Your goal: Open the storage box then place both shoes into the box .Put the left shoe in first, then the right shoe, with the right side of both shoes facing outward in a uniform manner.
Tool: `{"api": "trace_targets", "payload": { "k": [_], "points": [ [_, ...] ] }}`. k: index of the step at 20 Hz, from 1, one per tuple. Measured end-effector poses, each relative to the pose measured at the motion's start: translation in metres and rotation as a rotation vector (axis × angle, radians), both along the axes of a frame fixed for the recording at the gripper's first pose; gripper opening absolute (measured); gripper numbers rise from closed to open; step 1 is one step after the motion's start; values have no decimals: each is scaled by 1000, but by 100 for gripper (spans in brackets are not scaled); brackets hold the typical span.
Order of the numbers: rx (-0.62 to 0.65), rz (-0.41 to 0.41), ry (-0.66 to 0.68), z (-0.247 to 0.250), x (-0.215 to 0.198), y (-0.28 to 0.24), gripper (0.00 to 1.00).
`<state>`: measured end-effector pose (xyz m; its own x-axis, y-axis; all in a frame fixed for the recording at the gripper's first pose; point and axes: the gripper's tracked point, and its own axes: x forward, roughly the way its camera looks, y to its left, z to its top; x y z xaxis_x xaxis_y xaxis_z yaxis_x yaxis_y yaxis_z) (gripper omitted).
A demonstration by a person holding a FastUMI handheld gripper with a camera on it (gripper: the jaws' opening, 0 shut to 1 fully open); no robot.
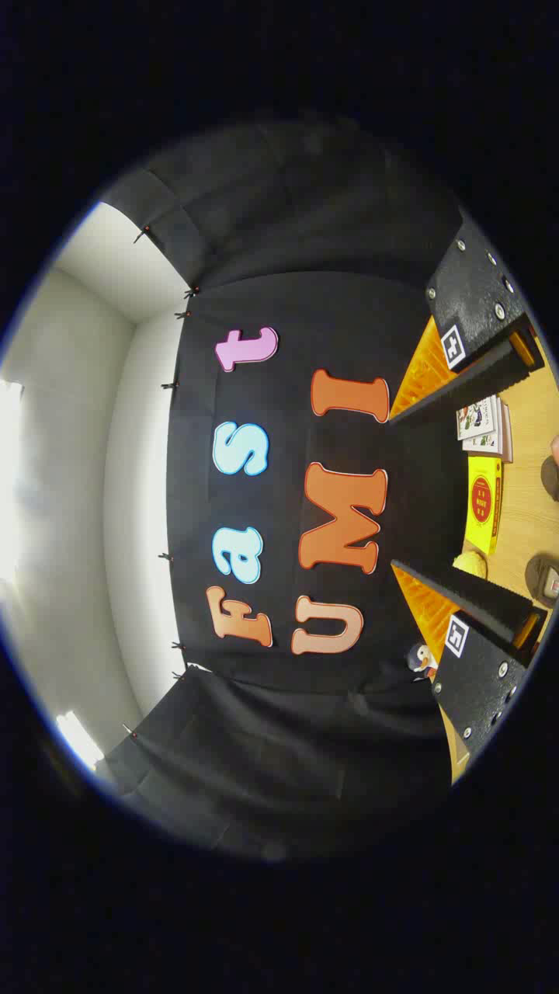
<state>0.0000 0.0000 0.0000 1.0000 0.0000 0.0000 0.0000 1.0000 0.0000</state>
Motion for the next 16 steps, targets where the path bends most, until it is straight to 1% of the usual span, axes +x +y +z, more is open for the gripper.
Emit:
{"api": "trace_targets", "payload": {
  "k": [4, 8, 10, 13, 16],
  "points": [
    [3, 21, -16, 3, -1, 6, 99],
    [11, -14, -34, 8, 0, -7, 99],
    [12, -19, -29, 5, 0, -8, 99],
    [23, 8, 2, -3, 4, -1, 100],
    [9, 33, -3, -4, 6, 6, 99]
  ]
}}
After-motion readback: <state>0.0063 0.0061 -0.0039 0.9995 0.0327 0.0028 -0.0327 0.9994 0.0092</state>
